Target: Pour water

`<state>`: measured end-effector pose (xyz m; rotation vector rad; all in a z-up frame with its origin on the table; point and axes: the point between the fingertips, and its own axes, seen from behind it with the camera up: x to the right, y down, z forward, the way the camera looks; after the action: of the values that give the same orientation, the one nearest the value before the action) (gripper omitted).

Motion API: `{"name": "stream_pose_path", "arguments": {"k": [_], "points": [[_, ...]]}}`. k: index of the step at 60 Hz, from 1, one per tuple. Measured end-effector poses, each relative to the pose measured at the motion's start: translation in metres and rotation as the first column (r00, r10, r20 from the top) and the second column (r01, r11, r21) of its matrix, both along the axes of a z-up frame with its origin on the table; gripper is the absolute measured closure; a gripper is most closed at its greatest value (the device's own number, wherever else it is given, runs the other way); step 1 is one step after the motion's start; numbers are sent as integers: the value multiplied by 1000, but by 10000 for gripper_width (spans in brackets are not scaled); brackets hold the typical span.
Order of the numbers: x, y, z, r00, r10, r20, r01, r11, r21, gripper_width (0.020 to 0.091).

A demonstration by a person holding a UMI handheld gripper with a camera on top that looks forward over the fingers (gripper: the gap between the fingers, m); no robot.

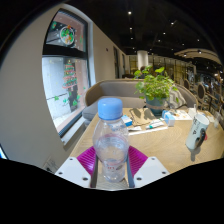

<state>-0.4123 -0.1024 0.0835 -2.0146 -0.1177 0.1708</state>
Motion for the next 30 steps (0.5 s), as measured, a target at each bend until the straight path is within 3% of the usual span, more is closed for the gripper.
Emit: {"name": "stream_pose_path", "arguments": {"k": [8,15,22,30], "points": [[1,0,-1,1000,9,9,-9,1000,3,784],[4,-1,12,1000,3,-19,-3,1000,-1,786],[12,2,52,989,-11,-147,12,1000,12,787],[32,15,116,894,-42,-447,47,999,2,788]]}}
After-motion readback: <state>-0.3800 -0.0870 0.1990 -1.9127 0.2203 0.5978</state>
